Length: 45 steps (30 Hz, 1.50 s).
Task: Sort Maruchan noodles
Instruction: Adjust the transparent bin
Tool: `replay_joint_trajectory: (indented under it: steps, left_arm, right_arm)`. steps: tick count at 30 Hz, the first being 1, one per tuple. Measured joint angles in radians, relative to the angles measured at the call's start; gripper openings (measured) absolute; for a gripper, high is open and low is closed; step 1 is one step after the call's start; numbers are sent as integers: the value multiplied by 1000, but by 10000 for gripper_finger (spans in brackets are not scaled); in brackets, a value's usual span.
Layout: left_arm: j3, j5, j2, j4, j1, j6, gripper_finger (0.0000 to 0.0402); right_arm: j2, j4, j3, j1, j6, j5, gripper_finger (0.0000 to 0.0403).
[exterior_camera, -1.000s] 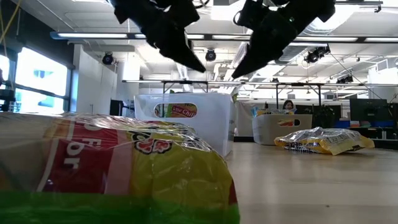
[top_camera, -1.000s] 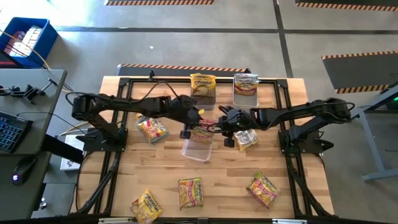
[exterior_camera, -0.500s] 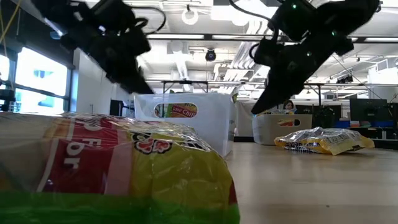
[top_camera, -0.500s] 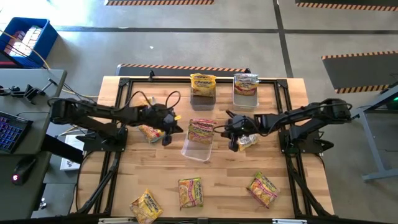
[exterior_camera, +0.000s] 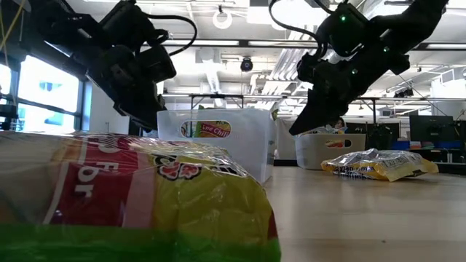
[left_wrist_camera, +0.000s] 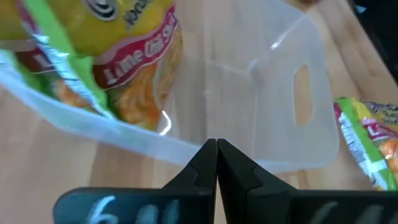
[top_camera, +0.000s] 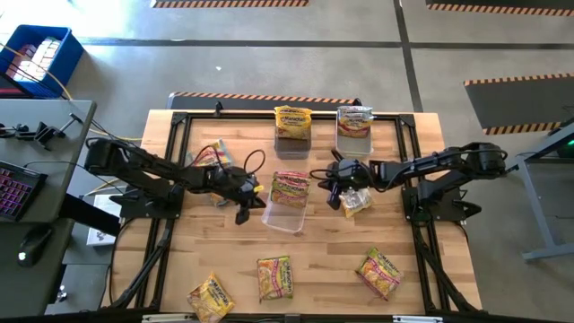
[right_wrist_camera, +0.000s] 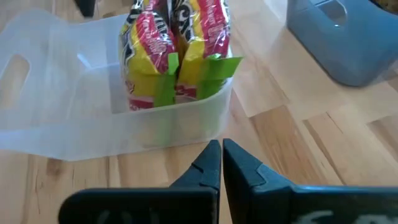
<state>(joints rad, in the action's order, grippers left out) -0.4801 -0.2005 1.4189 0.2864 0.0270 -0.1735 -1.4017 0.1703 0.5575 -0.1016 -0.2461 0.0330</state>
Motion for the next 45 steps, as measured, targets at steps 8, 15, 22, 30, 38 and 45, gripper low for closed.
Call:
replay_joint_trajectory:
  steps: [8,15,22,30,38,45]
  left_arm:
    - [-1,-2,69,105,-27,-36,0]
    - [-1,-4,113,207,-51,-66,0]
    - [-20,-7,50,213,-54,-68,0]
    - [-25,64,-159,-175,-60,-88,0]
    - [76,109,-112,-126,-72,-206,0]
    - [79,54,-7,74,-104,-231,0]
  right_arm:
    - [0,1,0,-3,1,0,0]
    - [0,8,0,-3,0,0,0]
    - [0,12,0,-3,0,1,0]
    - [-3,16,0,-3,0,4,0]
    - [-101,68,-1,-3,0,19,0]
    - [-174,212,-1,-3,4,18,0]
